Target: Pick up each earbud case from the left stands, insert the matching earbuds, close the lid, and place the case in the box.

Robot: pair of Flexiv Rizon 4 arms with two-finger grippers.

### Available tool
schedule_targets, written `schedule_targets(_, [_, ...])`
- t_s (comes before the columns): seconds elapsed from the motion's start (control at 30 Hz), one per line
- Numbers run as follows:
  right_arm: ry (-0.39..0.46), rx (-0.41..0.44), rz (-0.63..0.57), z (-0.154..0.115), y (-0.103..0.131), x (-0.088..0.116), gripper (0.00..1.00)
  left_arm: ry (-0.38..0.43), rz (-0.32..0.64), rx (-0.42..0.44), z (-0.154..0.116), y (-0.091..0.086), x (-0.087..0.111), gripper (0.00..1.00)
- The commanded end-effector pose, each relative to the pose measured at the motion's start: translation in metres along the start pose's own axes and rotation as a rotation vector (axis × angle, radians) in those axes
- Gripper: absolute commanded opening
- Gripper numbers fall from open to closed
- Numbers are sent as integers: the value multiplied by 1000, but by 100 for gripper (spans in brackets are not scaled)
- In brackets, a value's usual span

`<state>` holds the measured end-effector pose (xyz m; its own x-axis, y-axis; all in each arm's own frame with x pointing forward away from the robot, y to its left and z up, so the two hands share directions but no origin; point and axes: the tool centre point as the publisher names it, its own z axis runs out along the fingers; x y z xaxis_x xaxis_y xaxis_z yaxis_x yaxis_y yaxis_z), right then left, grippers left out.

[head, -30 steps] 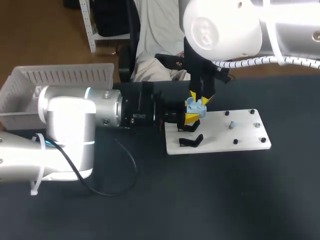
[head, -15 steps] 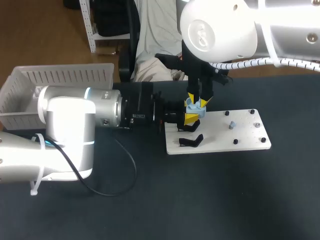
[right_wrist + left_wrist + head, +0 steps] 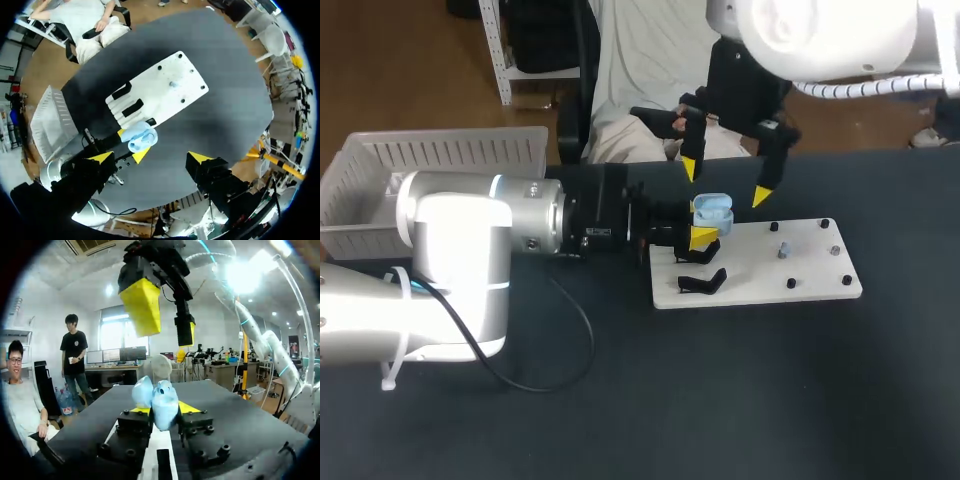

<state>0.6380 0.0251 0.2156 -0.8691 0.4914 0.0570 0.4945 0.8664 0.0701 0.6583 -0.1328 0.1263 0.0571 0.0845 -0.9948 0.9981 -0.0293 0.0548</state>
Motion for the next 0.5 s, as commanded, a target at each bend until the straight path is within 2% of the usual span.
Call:
schedule_targets(0.03, [-52,-122,-126,2,-25,9,100,-2,4,-10,1,-2,0,0])
schedule_targets(0.1, [-69,-146,-161,3,-30,7,95,-2,4,-10,1,-2,0,0])
schedule_targets(0.2, [-87,-162,-203,7,-39,0,73,-2,4,-10,1,-2,0,0])
schedule_targets(0.27, [-101,-159,-228,10,-46,-6,69,-2,4,-10,1,-2,0,0])
schedule_targets(0.3, [-102,-162,-242,11,-49,-9,71,-2,4,-10,1,-2,0,0])
schedule_targets(0.33, [-103,-165,-256,11,-53,-12,65,-2,4,-10,1,-2,0,0])
schedule_targets(0.4, [-103,-154,-287,14,-60,-19,62,-2,4,-10,1,-2,0,0])
schedule_targets(0.47, [-98,-148,-323,14,-66,-25,51,-2,4,-10,1,-2,0,0])
schedule_targets(0.5, [-97,-142,-344,15,-69,-28,49,-2,4,-10,1,-2,0,0])
